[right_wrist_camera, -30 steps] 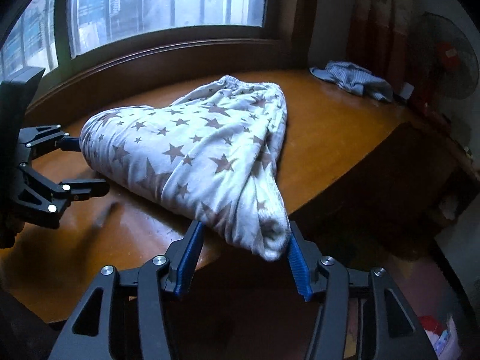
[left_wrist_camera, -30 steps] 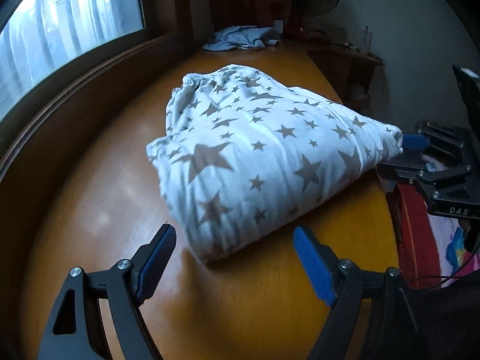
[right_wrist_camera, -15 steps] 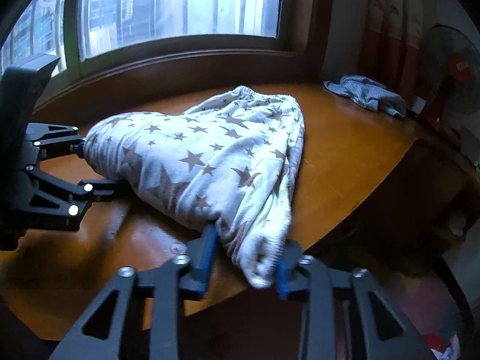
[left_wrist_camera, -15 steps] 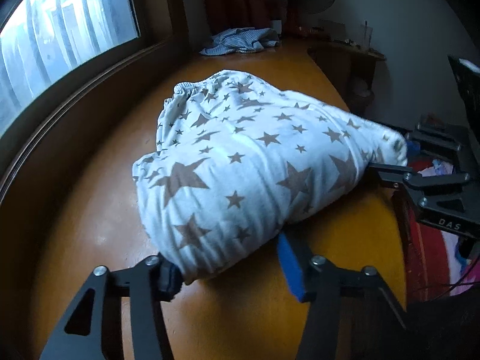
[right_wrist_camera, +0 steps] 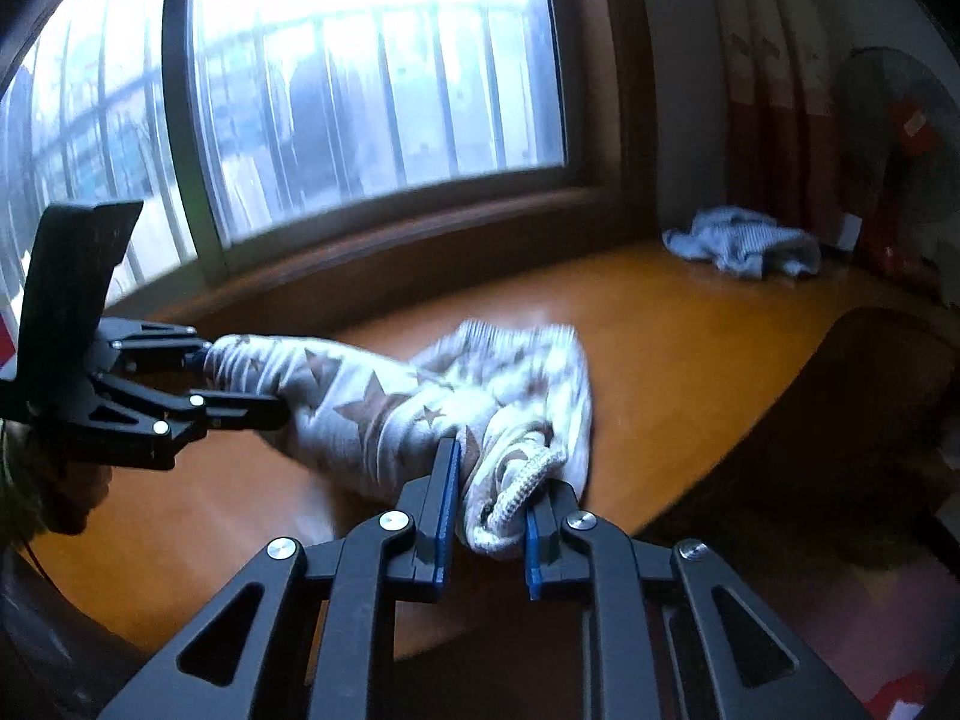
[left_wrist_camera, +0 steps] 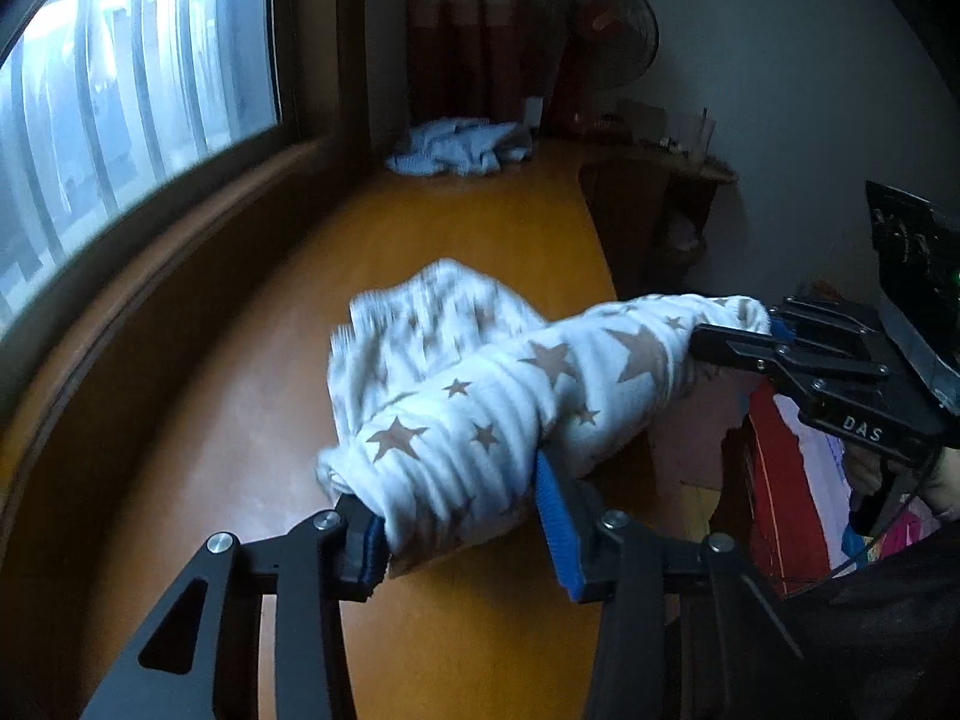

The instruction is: Fold clothes

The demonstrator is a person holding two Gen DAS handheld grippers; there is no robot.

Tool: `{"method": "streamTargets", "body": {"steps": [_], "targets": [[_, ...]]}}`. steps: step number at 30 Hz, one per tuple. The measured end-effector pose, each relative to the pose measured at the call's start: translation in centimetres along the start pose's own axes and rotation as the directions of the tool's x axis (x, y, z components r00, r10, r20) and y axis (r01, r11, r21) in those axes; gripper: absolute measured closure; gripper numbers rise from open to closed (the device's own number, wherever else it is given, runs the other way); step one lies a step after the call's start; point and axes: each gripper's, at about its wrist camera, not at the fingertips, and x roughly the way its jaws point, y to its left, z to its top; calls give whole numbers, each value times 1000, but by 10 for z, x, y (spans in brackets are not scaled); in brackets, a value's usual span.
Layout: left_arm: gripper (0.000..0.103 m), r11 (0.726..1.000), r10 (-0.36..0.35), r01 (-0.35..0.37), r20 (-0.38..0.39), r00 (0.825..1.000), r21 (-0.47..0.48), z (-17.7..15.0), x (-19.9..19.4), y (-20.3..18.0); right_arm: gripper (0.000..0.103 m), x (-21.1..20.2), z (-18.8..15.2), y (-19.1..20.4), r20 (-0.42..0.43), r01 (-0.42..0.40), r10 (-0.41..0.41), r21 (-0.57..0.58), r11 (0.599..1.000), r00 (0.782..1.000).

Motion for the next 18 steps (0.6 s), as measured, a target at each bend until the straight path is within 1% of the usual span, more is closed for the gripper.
{"method": "streamTargets", "body": {"steps": [3, 5, 9, 13, 16, 18], "targets": [[63, 999, 8, -7, 21, 1000, -36, 14, 0, 11, 85, 12, 21, -12, 28, -35, 35, 7, 999, 999], [63, 998, 22, -21, 21, 1000, -65, 24, 9, 21, 85, 24, 34, -20, 33, -55, 55, 4, 998, 998], [63, 990, 62, -61, -3, 998, -129, 38, 38, 48, 85, 58, 60, -28, 11, -97, 98, -33, 995, 995], [63, 978, 117, -120, -30, 993, -171, 47, 67, 72, 85, 102, 87, -38, -19, -142, 141, -67, 988, 990], [63, 967, 150, -155, -44, 988, -202, 54, 89, 88, 85, 131, 98, -43, -33, -151, 149, -86, 985, 988], [63, 957, 170, -178, -57, 984, -230, 59, 105, 101, 85, 156, 105, -48, -50, -159, 155, -74, 985, 987]]}}
